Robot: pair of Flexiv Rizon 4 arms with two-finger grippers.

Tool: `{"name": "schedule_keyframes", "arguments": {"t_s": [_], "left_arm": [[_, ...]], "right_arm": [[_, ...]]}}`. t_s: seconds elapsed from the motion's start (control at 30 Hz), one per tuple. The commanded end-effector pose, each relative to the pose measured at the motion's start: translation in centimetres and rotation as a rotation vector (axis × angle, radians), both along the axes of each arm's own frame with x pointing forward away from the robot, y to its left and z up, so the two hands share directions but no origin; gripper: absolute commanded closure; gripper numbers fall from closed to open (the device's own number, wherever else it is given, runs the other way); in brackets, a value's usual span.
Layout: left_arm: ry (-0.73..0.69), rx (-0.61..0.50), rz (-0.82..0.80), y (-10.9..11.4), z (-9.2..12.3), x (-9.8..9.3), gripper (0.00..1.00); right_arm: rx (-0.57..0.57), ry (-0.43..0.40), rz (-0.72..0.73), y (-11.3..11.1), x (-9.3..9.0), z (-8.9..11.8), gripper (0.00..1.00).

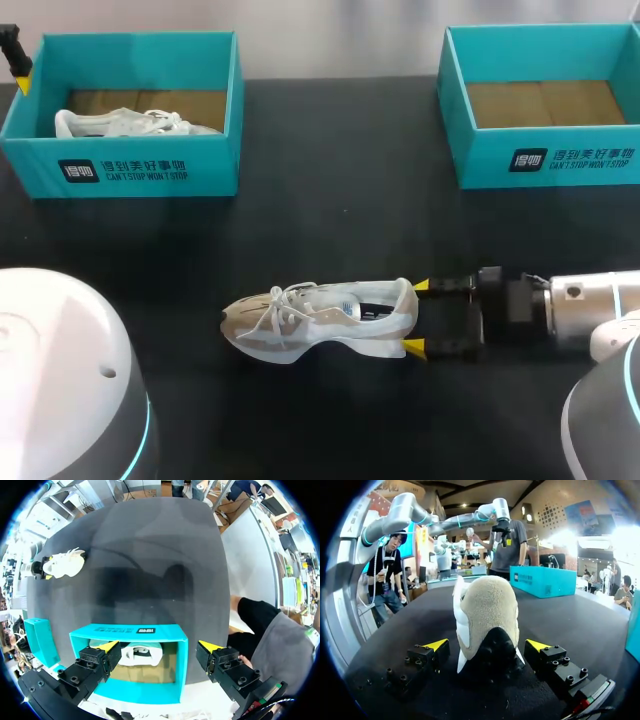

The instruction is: Take the shoe out of the shoebox, open the shoe tongue, remove and reinsert the insole, then place the shoe into the shoebox

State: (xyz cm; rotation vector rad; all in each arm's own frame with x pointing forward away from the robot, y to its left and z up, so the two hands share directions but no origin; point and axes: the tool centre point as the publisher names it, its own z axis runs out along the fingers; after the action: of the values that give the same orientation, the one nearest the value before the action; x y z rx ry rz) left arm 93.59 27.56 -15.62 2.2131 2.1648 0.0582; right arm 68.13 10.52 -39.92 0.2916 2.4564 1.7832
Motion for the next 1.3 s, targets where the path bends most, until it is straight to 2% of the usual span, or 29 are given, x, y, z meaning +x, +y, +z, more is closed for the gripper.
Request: {"name": "schedule_keyframes", "arguments": {"t_s": [0.03, 0.5, 1.3], "left_arm": [[-0.002, 0.002, 0.000, 0.0, 0.1, -0.1, 0.00], [-0.002, 0.002, 0.000, 0.0, 0.1, -0.1, 0.00], [-0.002, 0.002, 0.000, 0.0, 0.1, -0.1, 0.00]], "right_arm": [[0.000, 0.003, 0.000, 0.6, 0.4, -0.5, 0.00], [0.003, 0.004, 0.034, 2.1, 1.1, -0.8, 0.00], [0.018, -0.001, 0.071, 4.2, 0.8, -1.2, 0.00]]}}
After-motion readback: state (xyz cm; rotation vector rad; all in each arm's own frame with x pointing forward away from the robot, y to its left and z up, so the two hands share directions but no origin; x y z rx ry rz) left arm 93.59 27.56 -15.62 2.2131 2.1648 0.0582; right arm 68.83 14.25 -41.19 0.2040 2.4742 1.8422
